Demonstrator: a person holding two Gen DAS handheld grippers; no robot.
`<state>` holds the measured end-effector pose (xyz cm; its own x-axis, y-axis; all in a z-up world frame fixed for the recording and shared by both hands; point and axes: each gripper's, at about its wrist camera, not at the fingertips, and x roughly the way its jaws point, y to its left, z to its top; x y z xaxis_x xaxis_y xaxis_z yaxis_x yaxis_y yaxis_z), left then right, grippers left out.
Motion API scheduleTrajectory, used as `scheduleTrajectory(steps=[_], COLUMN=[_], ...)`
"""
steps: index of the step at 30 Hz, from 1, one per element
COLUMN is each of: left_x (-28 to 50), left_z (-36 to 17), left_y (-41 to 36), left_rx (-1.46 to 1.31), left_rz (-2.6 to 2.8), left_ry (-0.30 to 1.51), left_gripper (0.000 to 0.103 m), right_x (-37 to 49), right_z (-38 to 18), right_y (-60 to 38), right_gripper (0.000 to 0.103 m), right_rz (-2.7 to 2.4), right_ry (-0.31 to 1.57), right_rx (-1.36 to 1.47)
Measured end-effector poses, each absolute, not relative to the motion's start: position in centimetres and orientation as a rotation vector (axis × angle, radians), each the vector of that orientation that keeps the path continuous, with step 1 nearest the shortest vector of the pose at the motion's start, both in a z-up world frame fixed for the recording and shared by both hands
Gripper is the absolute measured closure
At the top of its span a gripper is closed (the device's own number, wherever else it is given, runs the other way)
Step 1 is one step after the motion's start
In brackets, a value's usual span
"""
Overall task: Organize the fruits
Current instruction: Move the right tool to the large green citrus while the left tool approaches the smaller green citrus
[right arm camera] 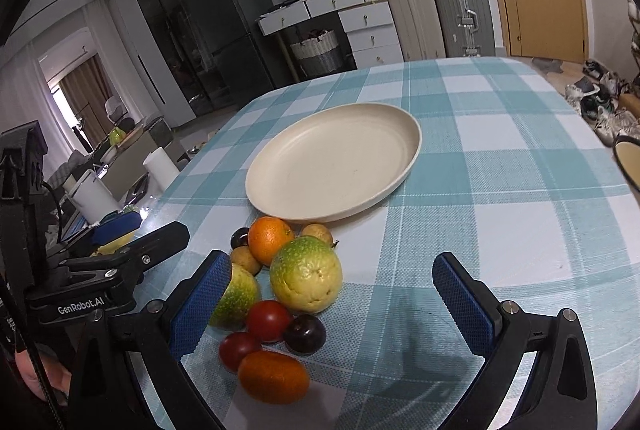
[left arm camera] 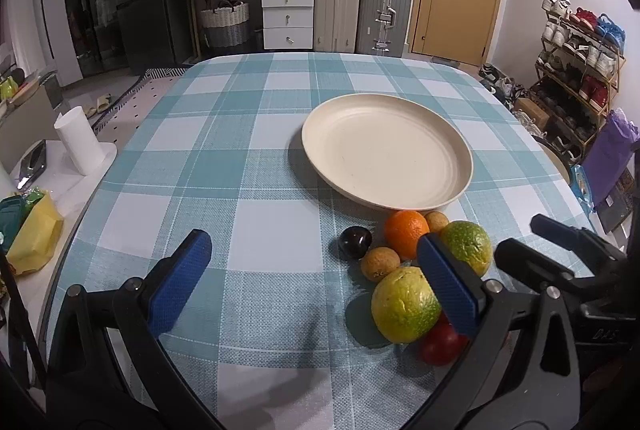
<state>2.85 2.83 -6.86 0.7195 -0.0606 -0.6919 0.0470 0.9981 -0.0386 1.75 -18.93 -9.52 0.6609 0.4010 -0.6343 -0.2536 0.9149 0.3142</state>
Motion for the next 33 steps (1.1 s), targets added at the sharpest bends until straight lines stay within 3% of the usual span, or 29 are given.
scheduleTrajectory(steps=[5,10,14,17,19,21,33], left_x=[2.8,2.5,2.2,2.0,1.9,2.0,2.3], left_z=[-7.1,-7.5,-7.8,-8.1,-8.4,-8.8,-10.0], left_y=[2.9,3.1,3.3,3.8,4.3,4.5,4.1], left_rx=[-0.023,-0.025,-0.03,-0.074,-0.116,-0.146,-0.226], left_rz=[-0.066,-0.068,-0.077,-0.107,-0.135,-0.157,-0.276], left_ry=[0.772,0.784,0.788,0.803,0.823,0.849,0.888], left_gripper=[0.001,0.001,0.001,0.001,0.001,0.001,0.001], right_x=[2.3,2.9,3.2,3.3,3.6,3.7,3.2], right_z=[-10.2,-11.1,-11.5,-11.8,-12.2,-12.6,-12.4], right_y=[-18.3,-17.9,-17.9,-17.9,-17.7,-17.7,-18.3], right_gripper=[0.0,0.014,0.017,0.031,0.047,0.053,0.054], right_rz=[0.405,0.433,0.433,0.454,0.476,0.499,0.505], right_ry=[0.785,0.822,0.833,0.848,0.869,0.887,0.862], right_rx=[0.213,0.216,0.241,0.259,0.267,0.28,0.313])
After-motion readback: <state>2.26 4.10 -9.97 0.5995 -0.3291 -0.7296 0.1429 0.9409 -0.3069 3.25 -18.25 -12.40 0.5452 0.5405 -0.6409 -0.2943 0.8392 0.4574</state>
